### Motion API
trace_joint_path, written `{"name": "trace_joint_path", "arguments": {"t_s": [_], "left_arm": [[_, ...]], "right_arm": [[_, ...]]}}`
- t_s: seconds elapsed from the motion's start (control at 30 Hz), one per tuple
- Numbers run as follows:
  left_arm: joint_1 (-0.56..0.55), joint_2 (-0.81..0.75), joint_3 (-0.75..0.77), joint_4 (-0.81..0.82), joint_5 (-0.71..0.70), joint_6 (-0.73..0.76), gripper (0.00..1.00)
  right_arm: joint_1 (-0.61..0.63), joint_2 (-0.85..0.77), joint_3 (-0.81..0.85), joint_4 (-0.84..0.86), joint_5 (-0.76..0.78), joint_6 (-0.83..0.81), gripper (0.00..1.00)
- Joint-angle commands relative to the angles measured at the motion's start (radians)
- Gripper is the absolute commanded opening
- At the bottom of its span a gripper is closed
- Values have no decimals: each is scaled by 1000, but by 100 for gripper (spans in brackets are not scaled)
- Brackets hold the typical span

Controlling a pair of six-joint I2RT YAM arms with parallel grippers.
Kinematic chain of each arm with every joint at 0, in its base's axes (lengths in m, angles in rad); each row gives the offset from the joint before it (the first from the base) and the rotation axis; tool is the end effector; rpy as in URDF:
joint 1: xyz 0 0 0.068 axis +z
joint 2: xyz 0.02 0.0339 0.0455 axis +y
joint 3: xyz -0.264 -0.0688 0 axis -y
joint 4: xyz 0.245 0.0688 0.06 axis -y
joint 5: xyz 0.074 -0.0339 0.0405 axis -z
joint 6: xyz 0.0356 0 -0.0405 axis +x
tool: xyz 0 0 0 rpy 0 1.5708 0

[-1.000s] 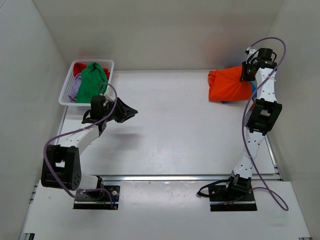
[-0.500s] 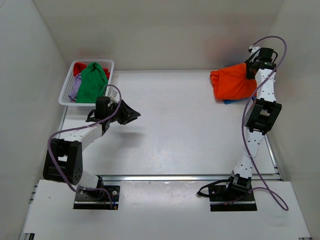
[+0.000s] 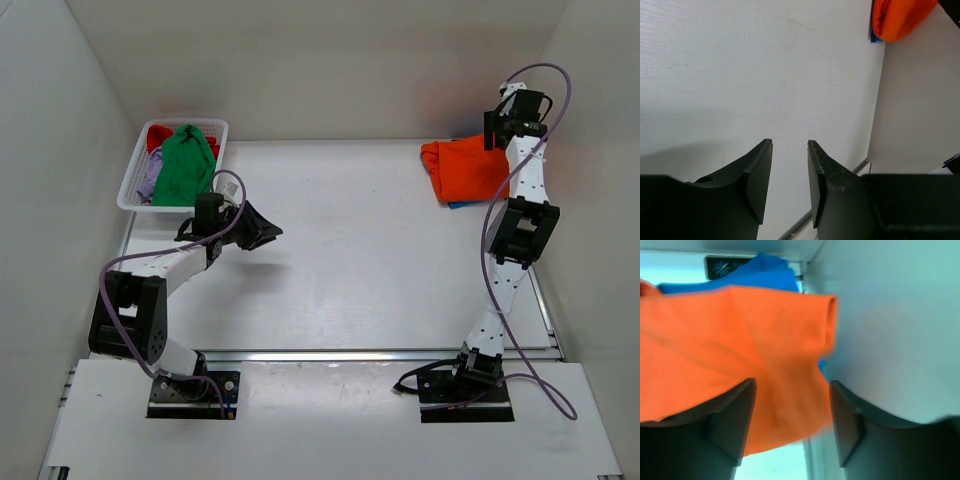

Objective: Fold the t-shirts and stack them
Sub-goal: Put the neatly folded tshirt into the corner of the board with the right arm

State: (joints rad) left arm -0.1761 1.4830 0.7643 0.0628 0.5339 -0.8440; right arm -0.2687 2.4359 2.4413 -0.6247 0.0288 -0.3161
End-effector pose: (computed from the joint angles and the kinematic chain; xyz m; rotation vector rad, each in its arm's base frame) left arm 0.2958 -0.0710 0.1965 -0.4711 2.3225 -1.1250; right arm 0.5347 -0.1483 0.2824 -0.0360 2.2127 -0.3592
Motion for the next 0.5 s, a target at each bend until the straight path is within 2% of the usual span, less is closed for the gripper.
{"name": "trace_joint_path", "arguments": {"t_s": [0.0, 0.03, 0.13, 0.17, 0.2, 0.23, 0.27, 0.3, 0.33, 0.47], "left_arm": [[-10, -12, 47, -26, -5, 42, 45], [-7, -18, 49, -30, -5, 43, 46], [-13, -44, 55, -63, -3, 68, 47], [-11, -55, 56, -101, 0, 77, 50], [-11, -64, 52, -135, -6, 101, 57], [-11, -78, 43, -162, -12, 127, 59], [-20, -96, 37, -172, -12, 135, 65], [-25, -104, 35, -199, 3, 163, 98], [-28, -121, 23, -224, 11, 195, 98], [-49, -202, 7, -360, 15, 293, 98]], "right_arm": [[20, -29, 38, 91, 114, 6, 69], [25, -47, 39, 88, 137, 20, 75], [45, -115, -11, 95, 196, 47, 85], [57, -161, -52, 92, 201, 78, 87], [69, -205, -108, 89, 189, 92, 87], [95, -236, -143, 80, 162, 132, 89], [105, -295, -206, 66, 164, 153, 88], [140, -352, -285, 57, 139, 181, 89], [184, -383, -330, 48, 141, 201, 91], [336, -625, -751, 78, 201, 242, 90]]}}
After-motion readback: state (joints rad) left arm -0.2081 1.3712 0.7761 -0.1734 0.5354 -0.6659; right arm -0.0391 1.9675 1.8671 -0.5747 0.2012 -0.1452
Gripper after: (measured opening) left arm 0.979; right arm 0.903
